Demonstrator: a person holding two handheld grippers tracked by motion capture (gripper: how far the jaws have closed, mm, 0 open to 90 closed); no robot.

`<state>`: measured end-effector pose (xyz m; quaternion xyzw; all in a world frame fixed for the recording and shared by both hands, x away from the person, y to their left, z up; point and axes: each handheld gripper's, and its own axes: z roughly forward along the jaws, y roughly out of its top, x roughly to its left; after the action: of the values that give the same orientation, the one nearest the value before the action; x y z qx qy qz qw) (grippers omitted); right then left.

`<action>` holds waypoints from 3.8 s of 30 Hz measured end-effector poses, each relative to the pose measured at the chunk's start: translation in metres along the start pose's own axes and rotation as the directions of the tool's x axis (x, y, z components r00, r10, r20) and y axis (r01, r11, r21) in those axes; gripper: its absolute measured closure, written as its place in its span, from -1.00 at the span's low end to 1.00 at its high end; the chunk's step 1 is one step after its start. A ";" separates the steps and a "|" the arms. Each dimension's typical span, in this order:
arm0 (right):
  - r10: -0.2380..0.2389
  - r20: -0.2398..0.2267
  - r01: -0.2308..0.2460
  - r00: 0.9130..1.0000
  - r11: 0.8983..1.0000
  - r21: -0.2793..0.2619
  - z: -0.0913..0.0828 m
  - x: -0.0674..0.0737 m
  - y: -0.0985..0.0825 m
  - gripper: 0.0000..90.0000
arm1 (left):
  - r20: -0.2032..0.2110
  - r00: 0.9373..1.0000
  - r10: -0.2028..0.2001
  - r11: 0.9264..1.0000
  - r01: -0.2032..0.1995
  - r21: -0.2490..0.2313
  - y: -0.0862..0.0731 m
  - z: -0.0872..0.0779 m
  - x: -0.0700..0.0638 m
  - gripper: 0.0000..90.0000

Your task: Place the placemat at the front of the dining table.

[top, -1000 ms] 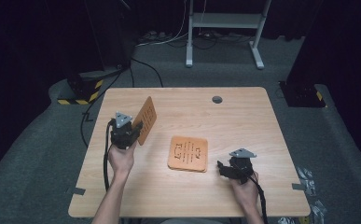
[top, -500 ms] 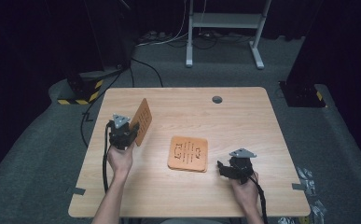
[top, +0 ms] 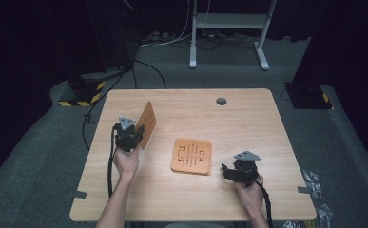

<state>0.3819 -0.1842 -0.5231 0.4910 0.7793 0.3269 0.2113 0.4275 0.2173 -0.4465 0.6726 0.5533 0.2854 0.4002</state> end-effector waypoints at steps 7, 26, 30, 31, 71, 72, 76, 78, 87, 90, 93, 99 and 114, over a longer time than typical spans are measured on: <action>-0.002 0.001 0.002 1.000 1.000 -0.001 0.000 0.000 0.000 -0.44 | -0.003 1.000 -0.020 1.000 0.020 -0.002 -0.001 0.005 -0.001 0.92; 0.000 0.000 0.000 1.000 1.000 0.000 0.000 0.000 0.000 -0.44 | 0.001 1.000 -0.024 1.000 0.024 0.007 -0.005 0.020 -0.008 0.91; 0.000 0.000 0.000 1.000 1.000 0.000 0.000 0.000 0.000 -0.44 | -0.003 1.000 -0.030 1.000 0.030 0.003 -0.005 0.019 -0.007 0.91; 0.000 0.000 0.000 1.000 1.000 0.000 0.000 0.000 0.000 -0.44 | -0.002 0.999 -0.032 0.999 0.032 0.005 -0.005 0.019 -0.006 0.90; 0.000 0.000 0.000 1.000 1.000 0.000 0.000 0.000 0.000 -0.44 | -0.091 0.996 -0.015 0.999 0.020 0.050 -0.012 0.017 0.009 0.48; 0.001 0.000 -0.001 1.000 1.000 0.000 0.000 0.000 0.000 -0.44 | -0.092 0.996 -0.015 0.998 0.020 0.052 -0.012 0.017 0.009 0.47; 0.000 0.000 0.000 1.000 1.000 0.000 0.000 0.000 0.000 -0.44 | -0.095 0.995 -0.015 0.998 0.021 0.066 -0.013 0.018 0.011 0.42; 0.000 0.000 0.000 1.000 1.000 0.000 0.000 0.000 0.000 -0.44 | -0.096 0.995 -0.015 0.997 0.022 0.073 -0.014 0.019 0.012 0.39; 0.000 -0.001 0.000 1.000 1.000 -0.001 0.000 0.000 0.000 -0.44 | -0.073 0.995 -0.060 0.993 0.067 0.101 -0.018 0.024 0.017 0.23; 0.000 -0.001 0.000 1.000 1.000 0.000 0.000 0.000 0.000 -0.44 | -0.067 0.995 -0.075 0.991 0.082 0.105 -0.020 0.024 0.020 0.17; 0.000 -0.001 0.000 1.000 1.000 -0.001 0.000 0.000 0.000 -0.44 | -0.073 0.994 -0.076 0.989 0.085 0.118 -0.021 0.024 0.022 0.10; 0.001 -0.001 -0.001 1.000 1.000 0.000 0.000 0.000 0.000 -0.44 | -0.095 0.993 -0.068 0.988 0.080 0.129 -0.022 0.027 0.022 0.00; 0.002 0.006 -0.002 1.000 1.000 -0.011 0.001 0.001 0.000 -0.44 | -0.135 0.990 -0.047 0.987 0.067 0.147 -0.024 0.028 0.026 -0.16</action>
<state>0.3819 -0.1835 -0.5239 0.4915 0.7764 0.3300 0.2164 0.4441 0.2380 -0.4830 0.6647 0.6174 0.2744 0.3189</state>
